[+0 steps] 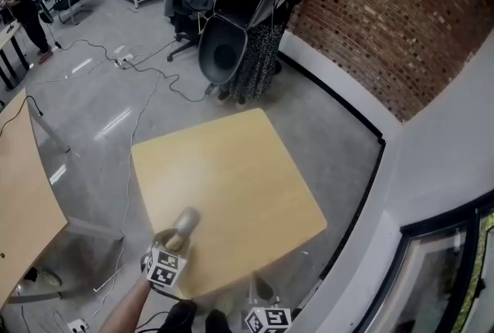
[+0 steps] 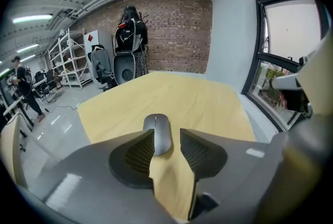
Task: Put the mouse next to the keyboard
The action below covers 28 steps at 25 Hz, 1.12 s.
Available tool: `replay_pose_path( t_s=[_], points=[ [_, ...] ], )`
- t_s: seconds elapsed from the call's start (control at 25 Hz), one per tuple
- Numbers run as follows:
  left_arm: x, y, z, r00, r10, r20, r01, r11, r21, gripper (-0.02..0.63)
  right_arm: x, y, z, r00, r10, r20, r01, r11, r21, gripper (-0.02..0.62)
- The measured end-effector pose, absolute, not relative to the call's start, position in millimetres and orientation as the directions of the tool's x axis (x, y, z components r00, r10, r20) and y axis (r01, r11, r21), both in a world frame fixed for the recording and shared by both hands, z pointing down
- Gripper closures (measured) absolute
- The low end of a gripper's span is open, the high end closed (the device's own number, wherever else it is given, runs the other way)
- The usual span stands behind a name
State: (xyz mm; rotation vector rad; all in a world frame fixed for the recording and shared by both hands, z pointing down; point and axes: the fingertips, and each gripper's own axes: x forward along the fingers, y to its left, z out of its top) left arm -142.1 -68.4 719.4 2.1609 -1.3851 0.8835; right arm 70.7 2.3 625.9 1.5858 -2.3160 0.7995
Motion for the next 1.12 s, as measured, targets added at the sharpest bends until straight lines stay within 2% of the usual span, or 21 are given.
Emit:
replay_pose_path(
  t_s=[0.64, 1.12],
  points=[
    [-138, -106, 752, 0.265, -0.584, 0.767, -0.904, -0.427, -0.013, 0.331, 85, -6, 632, -0.352, -0.8, 0.486, -0.926, 0.221, -0.306, 0.581],
    [-135, -110, 773, 0.223, -0.546, 0.807, -0.898, -0.437, -0.047, 0.301, 97, -11, 634, -0.345, -0.805, 0.482, -0.927, 0.211, -0.311, 0.581]
  ],
)
